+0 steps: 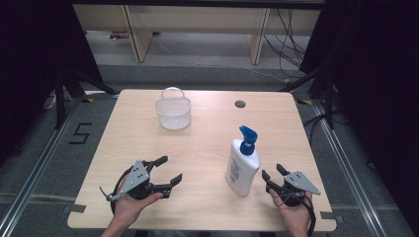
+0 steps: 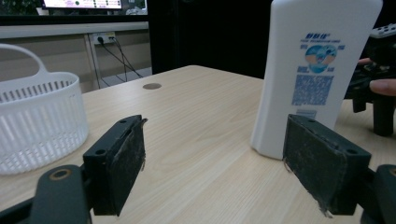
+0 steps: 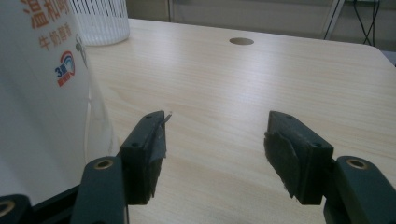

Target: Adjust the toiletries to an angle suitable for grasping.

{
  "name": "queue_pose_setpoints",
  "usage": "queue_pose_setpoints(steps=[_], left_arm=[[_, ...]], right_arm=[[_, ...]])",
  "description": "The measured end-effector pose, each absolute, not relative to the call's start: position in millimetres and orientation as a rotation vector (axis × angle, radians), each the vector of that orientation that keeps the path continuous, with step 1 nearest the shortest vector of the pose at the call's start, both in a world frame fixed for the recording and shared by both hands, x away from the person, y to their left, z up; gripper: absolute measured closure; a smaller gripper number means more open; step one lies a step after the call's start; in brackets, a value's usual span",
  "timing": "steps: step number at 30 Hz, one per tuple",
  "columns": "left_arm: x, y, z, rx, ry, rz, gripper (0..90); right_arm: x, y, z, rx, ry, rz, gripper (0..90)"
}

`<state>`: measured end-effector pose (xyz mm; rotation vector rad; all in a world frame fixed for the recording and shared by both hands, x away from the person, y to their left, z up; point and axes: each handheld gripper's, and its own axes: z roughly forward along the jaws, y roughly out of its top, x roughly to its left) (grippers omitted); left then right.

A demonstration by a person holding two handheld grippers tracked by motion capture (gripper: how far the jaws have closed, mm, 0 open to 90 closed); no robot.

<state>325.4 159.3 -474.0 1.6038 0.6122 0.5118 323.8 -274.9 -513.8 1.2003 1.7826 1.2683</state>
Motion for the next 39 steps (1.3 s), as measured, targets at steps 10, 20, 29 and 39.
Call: queue_pose_setpoints(steps=[10, 20, 29, 39], left_arm=[[326.5, 146.8, -464.0, 1.608, 0.569, 0.515, 22.2], [326.3, 145.5, -461.1, 1.6, 0.558, 0.518, 24.3], [326.1, 145.6, -461.2, 1.604, 0.556, 0.519, 24.6], [325.3, 147.5, -463.2, 1.601, 0.555, 0.521, 24.6]], right_arm=[[314.9, -274.0, -506.1, 1.177, 1.762, 1.308, 73.4], [264.4, -241.0, -441.1, 1.029, 1.769, 1.49, 90.0], [259.4, -203.3, -429.6, 0.917, 1.893, 1.524, 90.0], [274.0, -198.2, -438.6, 0.959, 1.88, 1.487, 90.0]])
